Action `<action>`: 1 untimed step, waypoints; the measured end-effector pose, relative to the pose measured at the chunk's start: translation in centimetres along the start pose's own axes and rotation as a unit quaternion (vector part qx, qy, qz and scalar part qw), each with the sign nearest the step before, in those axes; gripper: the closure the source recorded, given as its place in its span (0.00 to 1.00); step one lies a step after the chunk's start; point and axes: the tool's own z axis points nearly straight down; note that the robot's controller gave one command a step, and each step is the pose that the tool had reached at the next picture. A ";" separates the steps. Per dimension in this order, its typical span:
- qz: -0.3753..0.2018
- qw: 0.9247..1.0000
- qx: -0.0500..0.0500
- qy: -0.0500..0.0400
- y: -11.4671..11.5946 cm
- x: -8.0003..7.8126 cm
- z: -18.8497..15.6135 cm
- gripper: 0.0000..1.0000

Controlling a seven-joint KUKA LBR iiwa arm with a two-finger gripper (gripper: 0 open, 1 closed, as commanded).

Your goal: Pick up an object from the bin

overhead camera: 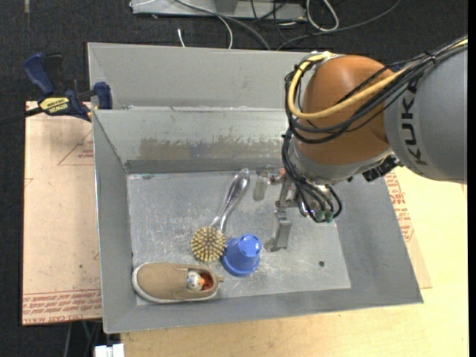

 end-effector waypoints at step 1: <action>0.001 1.000 0.000 -0.004 0.0 -0.1 -0.4 0.00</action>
Offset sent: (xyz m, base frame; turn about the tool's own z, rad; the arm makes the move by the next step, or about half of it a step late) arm -0.0456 0.1042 -0.1625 0.1116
